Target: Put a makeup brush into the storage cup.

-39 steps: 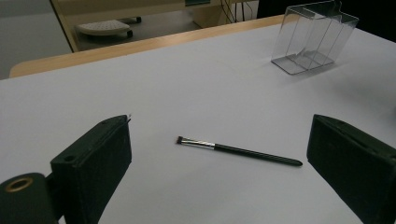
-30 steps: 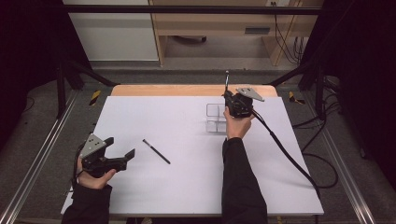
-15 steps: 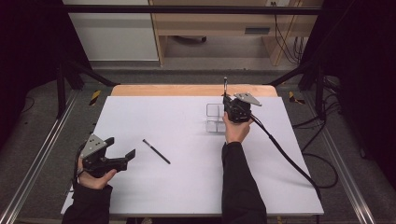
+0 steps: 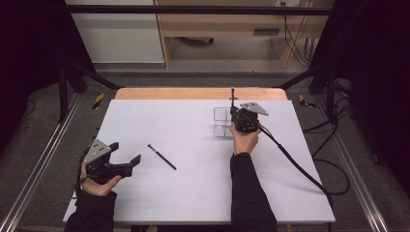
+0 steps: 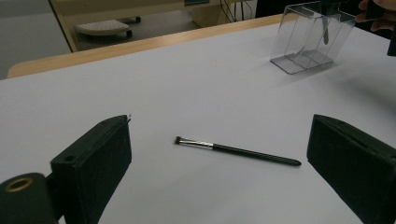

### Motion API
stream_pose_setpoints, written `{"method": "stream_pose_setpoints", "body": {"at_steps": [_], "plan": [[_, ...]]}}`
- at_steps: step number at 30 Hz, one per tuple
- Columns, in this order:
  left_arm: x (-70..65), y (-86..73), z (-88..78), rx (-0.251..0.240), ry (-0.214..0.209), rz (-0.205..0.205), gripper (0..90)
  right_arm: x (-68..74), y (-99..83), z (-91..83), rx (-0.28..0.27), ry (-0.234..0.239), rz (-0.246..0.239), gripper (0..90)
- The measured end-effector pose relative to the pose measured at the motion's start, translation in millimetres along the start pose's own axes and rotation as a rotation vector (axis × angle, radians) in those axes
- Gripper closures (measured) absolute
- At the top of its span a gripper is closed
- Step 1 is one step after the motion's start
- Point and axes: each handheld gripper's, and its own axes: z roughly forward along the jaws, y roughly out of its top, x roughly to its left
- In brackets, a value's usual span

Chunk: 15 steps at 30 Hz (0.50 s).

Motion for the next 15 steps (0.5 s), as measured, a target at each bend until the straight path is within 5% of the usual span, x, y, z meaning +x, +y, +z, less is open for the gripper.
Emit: {"method": "stream_pose_setpoints", "body": {"at_steps": [15], "plan": [[-2.6,-0.1,1.6,0.005,-0.002,0.005,5.7,5.4,3.7,-26.5,-0.013,0.064,-0.003,72.4]]}}
